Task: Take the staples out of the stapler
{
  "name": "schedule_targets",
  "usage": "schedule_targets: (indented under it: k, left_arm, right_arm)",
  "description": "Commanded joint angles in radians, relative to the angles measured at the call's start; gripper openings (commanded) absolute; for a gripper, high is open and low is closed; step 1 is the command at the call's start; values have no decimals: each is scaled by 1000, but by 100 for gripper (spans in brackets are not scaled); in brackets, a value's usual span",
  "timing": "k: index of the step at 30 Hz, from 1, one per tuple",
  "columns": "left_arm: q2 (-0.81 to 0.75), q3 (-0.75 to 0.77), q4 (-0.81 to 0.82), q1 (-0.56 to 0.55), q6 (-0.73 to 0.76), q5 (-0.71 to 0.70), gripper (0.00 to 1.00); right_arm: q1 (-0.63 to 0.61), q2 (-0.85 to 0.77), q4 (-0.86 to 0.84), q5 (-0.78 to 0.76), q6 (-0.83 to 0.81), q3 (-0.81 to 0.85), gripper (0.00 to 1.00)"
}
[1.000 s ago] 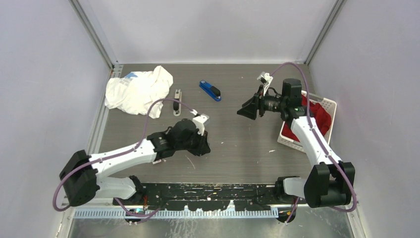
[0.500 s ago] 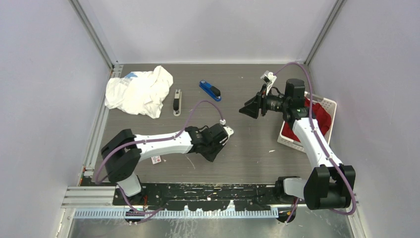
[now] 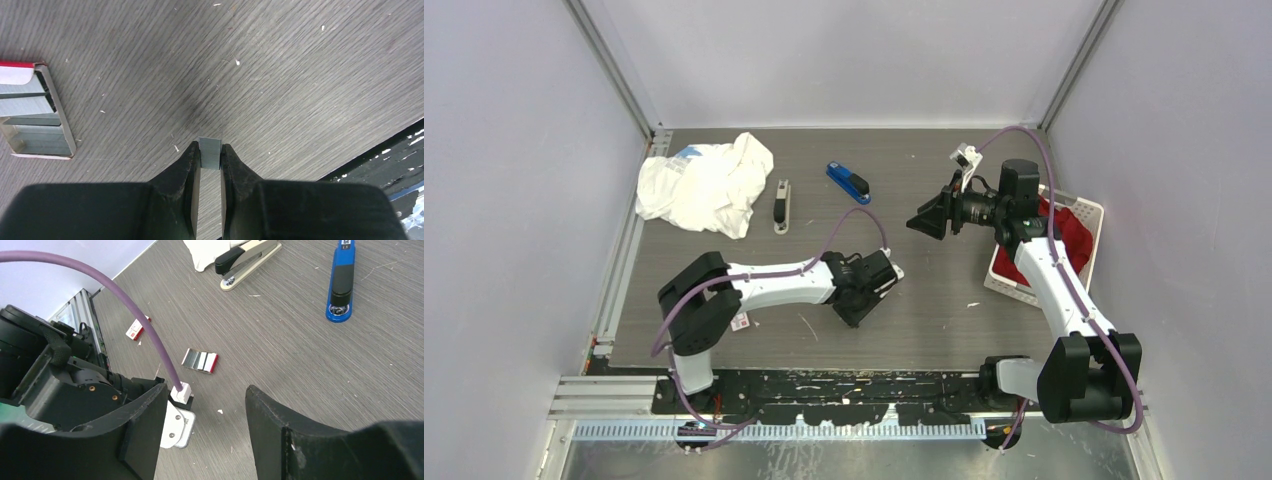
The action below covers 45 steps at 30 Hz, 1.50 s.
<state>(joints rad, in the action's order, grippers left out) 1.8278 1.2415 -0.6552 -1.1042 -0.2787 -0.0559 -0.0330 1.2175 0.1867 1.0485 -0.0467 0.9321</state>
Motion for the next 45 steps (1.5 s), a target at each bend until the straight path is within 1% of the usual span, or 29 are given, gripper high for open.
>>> schedule_targets:
  k: [1,6,10,17,28,32,35,38,40,42,45]
  left_arm:
    - [21,39,-15,-3,22,23,5]
    - [41,44,-15,-3,22,29,7]
    - [55,47,-21,-4,21,37,10]
    - [70,49,-32,-3,16,50,21]
    - [48,33,-18,-4,-3,53,34]
    - [-4,-1,13,-3,-13,56,36]
    - [-73,-51,73,-3,-22,75,39]
    - [-161,-128,186,-3,-39,94,42]
    - [-227,-188,261,-2,-51,88,42]
    - [-299,-248,336,-2,-58,77,44]
    - [-405,-332,428,1,-62,51,51]
  right_arm:
    - [2,-32,-48,16,7,2,63]
    - [2,-33,-50,19,8,2,63]
    - [2,-32,-50,22,10,1,63]
    - [2,-30,-53,24,10,0,63]
    - [2,-28,-55,26,9,-2,63]
    - [2,-28,-54,28,5,-4,63]
    - [2,-31,-52,36,-11,-7,63]
    - [2,-36,-47,38,-33,-12,63]
    - [2,-37,-47,42,-47,-16,63]
    - [2,-33,-47,50,-59,-18,63]
    - [2,-24,-45,69,-78,-22,63]
